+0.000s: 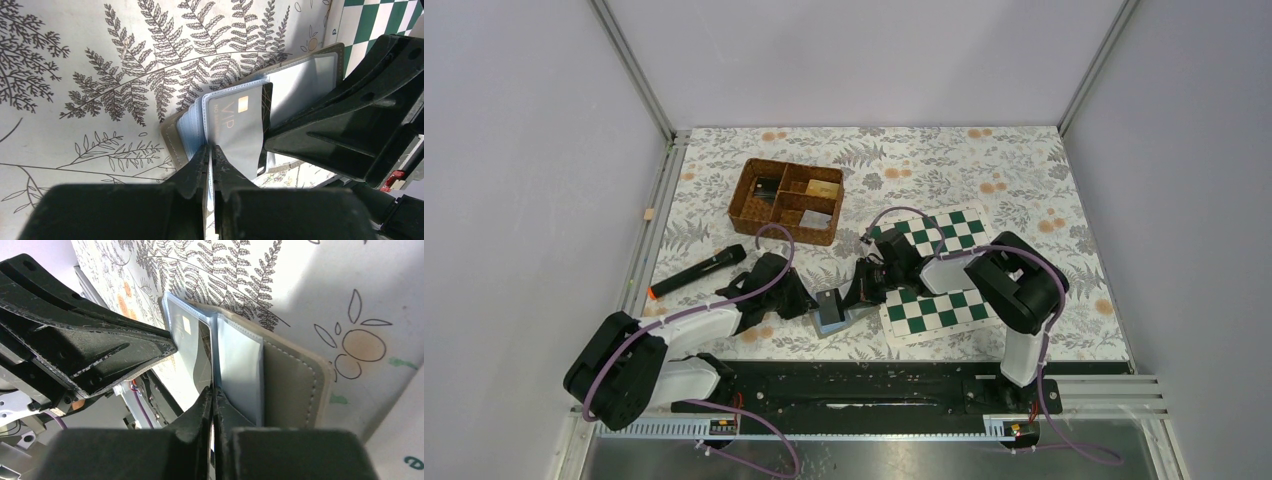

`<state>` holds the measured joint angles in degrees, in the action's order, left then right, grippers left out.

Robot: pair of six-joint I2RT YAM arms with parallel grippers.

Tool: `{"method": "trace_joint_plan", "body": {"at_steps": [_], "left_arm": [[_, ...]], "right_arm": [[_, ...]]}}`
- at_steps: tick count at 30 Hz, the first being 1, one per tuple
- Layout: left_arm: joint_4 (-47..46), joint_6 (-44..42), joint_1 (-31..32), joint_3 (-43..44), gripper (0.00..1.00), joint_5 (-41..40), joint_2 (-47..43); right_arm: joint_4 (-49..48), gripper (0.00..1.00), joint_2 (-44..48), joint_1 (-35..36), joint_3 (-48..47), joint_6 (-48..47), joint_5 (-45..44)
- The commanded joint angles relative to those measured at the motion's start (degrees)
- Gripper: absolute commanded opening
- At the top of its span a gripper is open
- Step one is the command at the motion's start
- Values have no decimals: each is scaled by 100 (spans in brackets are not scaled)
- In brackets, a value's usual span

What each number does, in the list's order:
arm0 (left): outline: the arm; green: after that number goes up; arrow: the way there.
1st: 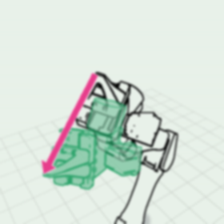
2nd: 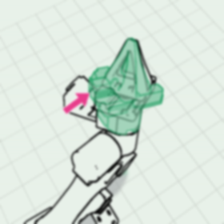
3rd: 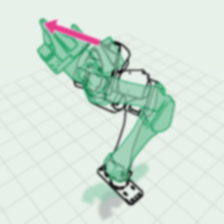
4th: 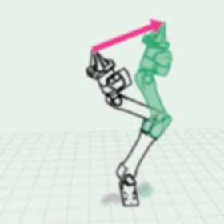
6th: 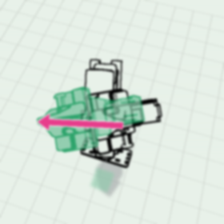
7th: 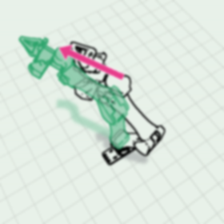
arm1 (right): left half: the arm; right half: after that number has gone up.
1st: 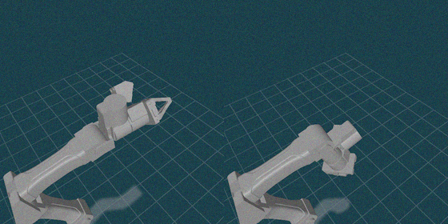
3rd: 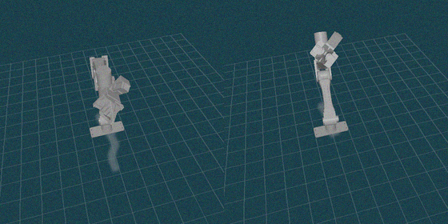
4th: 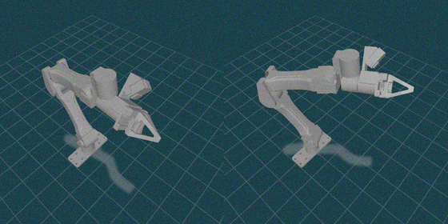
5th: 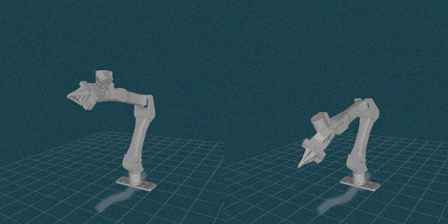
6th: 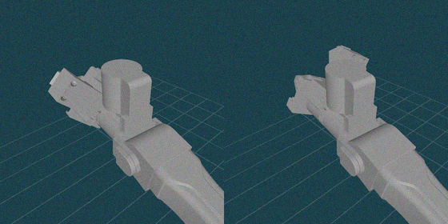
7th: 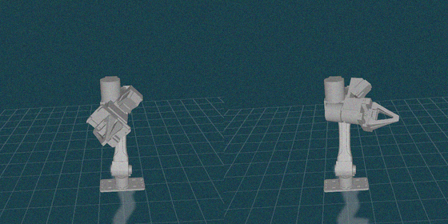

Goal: Take the credit cards out of the card holder
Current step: Remove the credit card from the card holder.

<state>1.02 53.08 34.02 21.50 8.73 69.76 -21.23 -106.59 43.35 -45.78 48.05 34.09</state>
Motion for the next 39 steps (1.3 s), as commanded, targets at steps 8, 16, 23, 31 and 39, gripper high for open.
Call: {"method": "trace_joint_plan", "body": {"at_steps": [8, 16, 23, 31, 39], "left_arm": [[570, 39, 140, -50, 0, -159, 356], [819, -134, 138, 121, 0, -389, 516], [598, -160, 140, 53, 0, -230, 652], [461, -150, 141, 30, 0, -64, 686], [469, -144, 140, -23, 0, -73, 630]], "right_arm": [[46, 0, 601, 53, 152, -394, -745], [245, 0, 830, -188, 425, -543, -792], [-229, 6, 895, -219, 486, -411, -292], [-192, 29, 758, -209, 390, -199, -445], [103, 34, 653, -207, 333, -254, -765]]}}
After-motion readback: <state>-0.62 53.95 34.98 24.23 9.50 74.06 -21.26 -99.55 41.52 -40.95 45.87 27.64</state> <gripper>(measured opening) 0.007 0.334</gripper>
